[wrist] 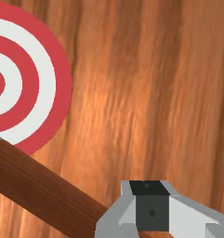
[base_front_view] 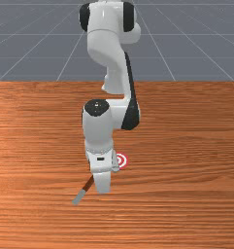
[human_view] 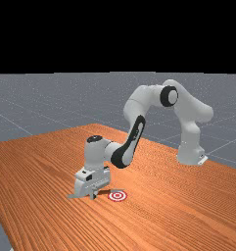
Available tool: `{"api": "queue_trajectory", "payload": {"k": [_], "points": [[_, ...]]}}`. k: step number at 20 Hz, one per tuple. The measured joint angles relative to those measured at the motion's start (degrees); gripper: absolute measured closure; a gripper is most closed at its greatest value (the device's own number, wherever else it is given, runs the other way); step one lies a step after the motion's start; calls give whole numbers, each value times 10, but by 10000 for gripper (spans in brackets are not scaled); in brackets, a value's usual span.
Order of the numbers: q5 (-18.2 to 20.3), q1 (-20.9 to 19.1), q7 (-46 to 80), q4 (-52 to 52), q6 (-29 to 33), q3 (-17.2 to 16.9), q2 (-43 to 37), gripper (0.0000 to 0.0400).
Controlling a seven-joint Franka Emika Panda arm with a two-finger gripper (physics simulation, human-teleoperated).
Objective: Pick up the pen and put it to the marker
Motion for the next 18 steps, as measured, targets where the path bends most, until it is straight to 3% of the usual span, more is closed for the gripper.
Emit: {"api": "queue_trajectory", "payload": {"k": [4,8,10,11,12,14,16,18], "points": [[2,-20,-51,10,-1,19,6,392],[-4,-93,-184,69,-39,36,36,399],[3,-112,-175,88,-46,26,45,400],[12,-116,-152,60,-8,23,33,400],[20,-134,-169,11,69,43,12,400],[28,-161,-189,-37,118,73,-28,400],[36,-153,-183,-51,78,62,-73,400],[21,-128,-155,0,-37,33,-77,400]]}}
